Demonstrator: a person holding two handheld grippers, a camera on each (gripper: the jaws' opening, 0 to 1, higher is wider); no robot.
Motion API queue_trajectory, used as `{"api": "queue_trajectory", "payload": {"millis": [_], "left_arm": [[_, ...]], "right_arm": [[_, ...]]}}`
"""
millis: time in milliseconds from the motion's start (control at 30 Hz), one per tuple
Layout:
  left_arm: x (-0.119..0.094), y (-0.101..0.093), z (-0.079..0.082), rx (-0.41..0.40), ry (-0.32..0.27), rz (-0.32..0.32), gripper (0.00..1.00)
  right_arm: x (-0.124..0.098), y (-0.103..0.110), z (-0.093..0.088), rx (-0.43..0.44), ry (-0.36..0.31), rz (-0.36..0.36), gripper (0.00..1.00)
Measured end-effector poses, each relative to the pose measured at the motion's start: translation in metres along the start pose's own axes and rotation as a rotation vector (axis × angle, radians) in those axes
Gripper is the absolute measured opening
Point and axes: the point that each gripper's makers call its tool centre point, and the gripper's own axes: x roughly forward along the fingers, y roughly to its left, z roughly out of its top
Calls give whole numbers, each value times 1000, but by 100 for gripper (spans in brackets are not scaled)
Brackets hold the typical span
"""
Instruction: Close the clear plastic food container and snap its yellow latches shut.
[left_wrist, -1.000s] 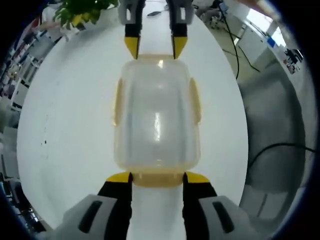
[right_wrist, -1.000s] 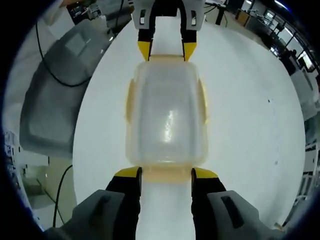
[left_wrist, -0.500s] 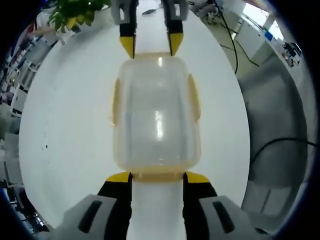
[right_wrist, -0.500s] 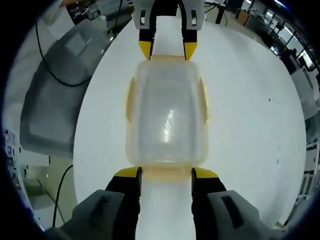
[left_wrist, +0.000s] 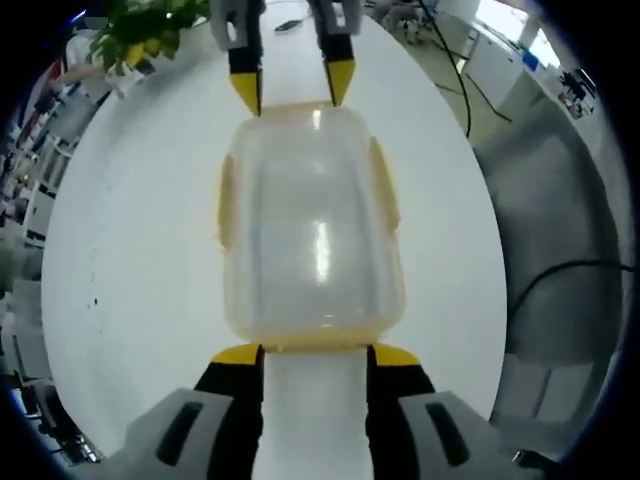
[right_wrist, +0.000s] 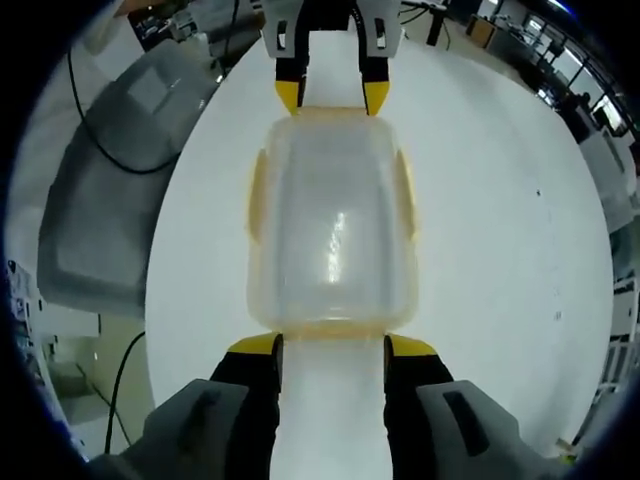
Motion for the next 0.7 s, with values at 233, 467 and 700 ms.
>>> {"api": "queue_trajectory", "payload": {"millis": [233, 467, 700], "left_arm": [[2, 0, -1, -1, -9, 2, 35], [2, 4, -12, -15, 1, 8, 38], [-11, 4, -20, -199, -67, -28, 42]], "right_arm": [[6, 1, -2, 21, -1, 14, 39], [10, 7, -12, 58, 5, 48, 39], [-1, 5, -22, 210, -20, 22, 43]]}}
